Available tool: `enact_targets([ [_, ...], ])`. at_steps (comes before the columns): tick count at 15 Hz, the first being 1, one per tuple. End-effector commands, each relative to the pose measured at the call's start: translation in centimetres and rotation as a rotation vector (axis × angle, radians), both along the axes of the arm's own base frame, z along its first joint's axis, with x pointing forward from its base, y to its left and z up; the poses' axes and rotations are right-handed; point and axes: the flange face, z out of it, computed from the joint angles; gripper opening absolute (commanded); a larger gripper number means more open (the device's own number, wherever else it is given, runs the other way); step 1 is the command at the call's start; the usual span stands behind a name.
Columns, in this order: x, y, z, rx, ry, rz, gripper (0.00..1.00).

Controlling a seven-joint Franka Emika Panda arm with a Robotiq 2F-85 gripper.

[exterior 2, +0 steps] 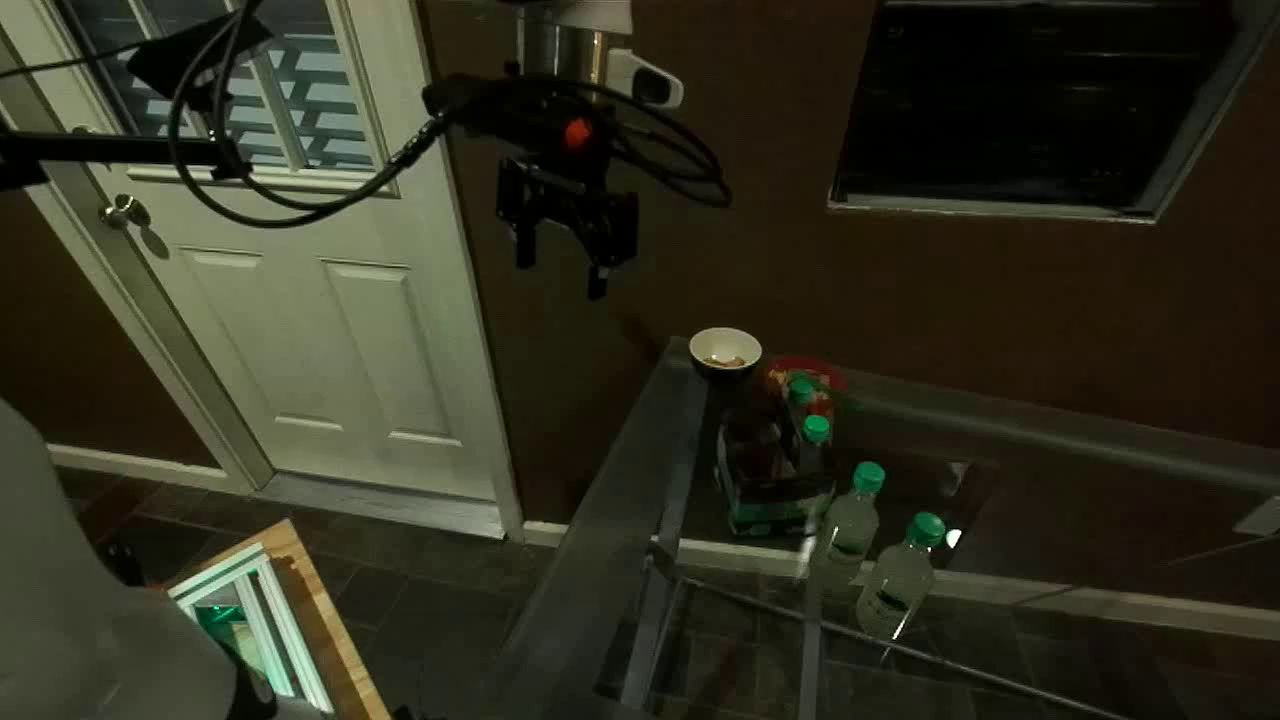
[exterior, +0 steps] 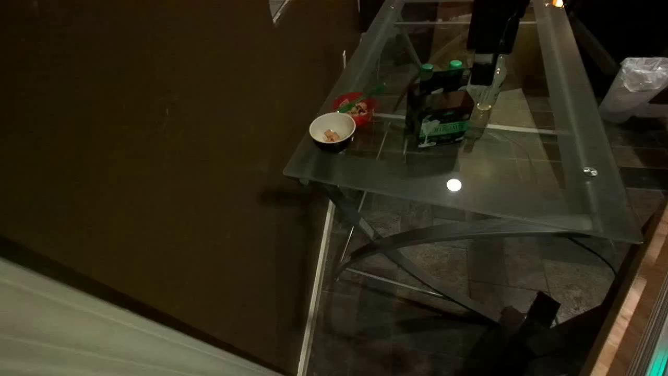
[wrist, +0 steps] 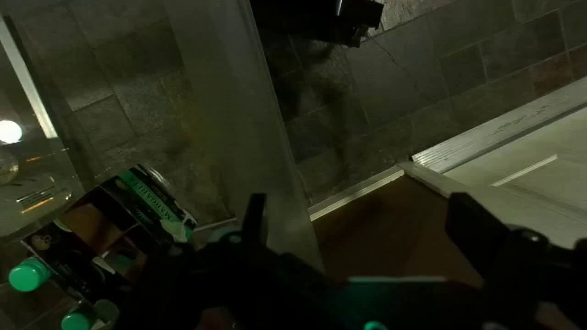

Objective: Put the bottles inside the crate

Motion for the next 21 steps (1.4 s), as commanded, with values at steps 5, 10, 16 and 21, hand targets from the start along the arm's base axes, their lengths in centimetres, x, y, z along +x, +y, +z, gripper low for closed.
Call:
enact_targets([
  [5, 0.0, 0.0, 0.0, 0.000, 0.001, 0.000, 1.00],
  [10, 0.2, -3.6, -0.1, 0.030, -0.001, -0.092, 1.00],
  [16, 1.8, -13.6, -0.7, 0.057, -0.111, -0.346, 1.00],
  [21, 3.8, -18.4, -3.4, -0.022, -0.260, -0.562, 1.00],
])
